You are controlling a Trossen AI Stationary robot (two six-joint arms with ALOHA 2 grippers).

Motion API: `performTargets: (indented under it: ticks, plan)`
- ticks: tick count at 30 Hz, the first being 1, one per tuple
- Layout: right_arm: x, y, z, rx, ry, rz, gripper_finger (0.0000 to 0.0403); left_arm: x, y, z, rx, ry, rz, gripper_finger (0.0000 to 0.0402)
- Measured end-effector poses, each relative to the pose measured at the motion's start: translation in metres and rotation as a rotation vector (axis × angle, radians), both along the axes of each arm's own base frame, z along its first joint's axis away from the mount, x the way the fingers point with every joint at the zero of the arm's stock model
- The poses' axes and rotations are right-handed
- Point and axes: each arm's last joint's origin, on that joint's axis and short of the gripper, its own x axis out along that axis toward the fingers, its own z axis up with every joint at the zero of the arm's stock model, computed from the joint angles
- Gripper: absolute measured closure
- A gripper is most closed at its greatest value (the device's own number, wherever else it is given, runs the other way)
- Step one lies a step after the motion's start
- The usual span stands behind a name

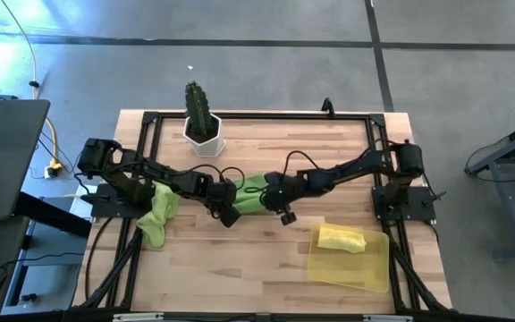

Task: Roll microfiber towels into tight, uniform cylinder then place into a basket
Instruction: Roll the green towel

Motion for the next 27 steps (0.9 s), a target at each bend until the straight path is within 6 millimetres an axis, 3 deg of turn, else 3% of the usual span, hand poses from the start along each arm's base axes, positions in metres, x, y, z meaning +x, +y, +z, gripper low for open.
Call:
performTargets:
  ticks: [12,21,27]
  plan:
    - [-0.001,-0.012,-0.011,0.005,0.058,-0.031,0.0265,0.002,0.0,0.001,-0.017,-0.002,0.001,0.0391]
    - [0.001,-0.014,-0.029,0.013,0.105,-0.045,0.0197,0.006,0.0,0.004,-0.027,-0.011,-0.001,0.0391]
    - [0.0,-0.016,-0.031,0.037,0.119,-0.079,0.0213,0.006,-0.001,0.008,-0.065,-0.033,-0.017,0.0358]
